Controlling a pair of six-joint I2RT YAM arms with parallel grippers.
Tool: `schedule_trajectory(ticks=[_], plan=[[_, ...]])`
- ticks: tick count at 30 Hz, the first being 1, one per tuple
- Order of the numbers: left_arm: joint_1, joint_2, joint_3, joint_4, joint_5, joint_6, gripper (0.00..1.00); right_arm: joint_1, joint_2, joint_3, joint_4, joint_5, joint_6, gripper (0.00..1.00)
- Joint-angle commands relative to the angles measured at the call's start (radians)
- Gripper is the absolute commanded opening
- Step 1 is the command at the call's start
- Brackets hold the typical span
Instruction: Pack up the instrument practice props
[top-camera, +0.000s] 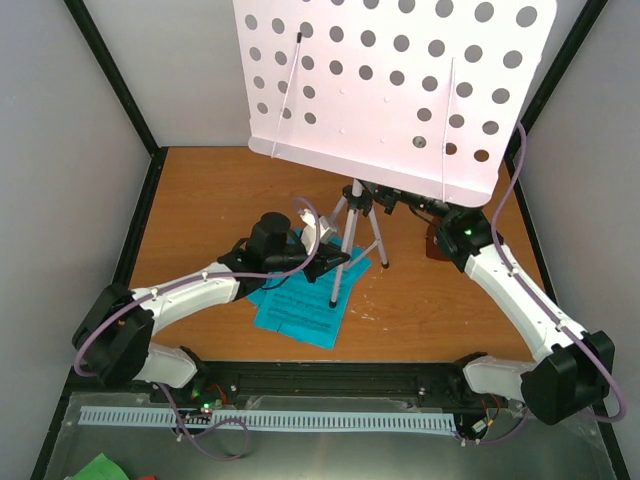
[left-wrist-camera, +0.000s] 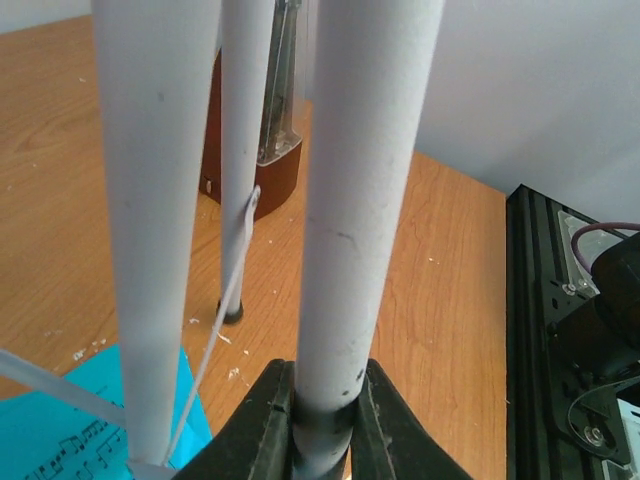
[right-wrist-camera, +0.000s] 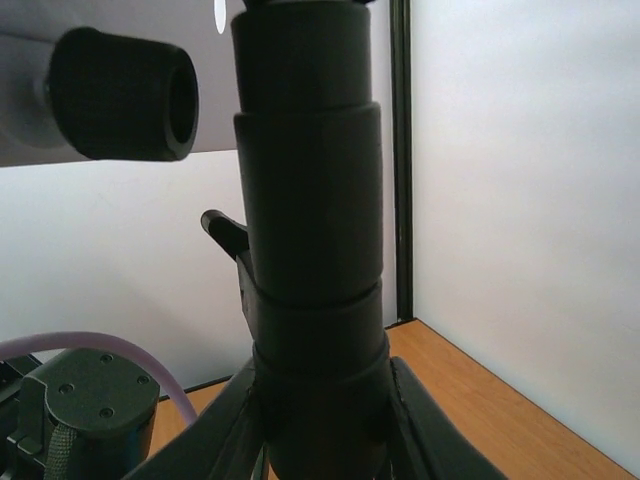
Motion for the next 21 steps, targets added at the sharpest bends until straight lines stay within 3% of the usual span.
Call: schedule_trajectory(ticks=[1, 15, 21], plan=[[0.021, -0.033, 0.159, 0.253, -0.092, -0.073, 0.0, 0.048, -0.075, -0.007, -0.016, -0.05, -0.02, 0.03], [0.012, 0.016, 0.342, 0.308, -0.031, -0.087, 0.0, 0.079, -0.128, -0.064, -0.101, 0.028, -0.053, 0.03], [-0.002, 0.029, 0.356, 0.303, 0.07, -0.218, 0.0, 0.079, -0.159, -0.078, -0.175, 0.13, 0.025, 0.03]])
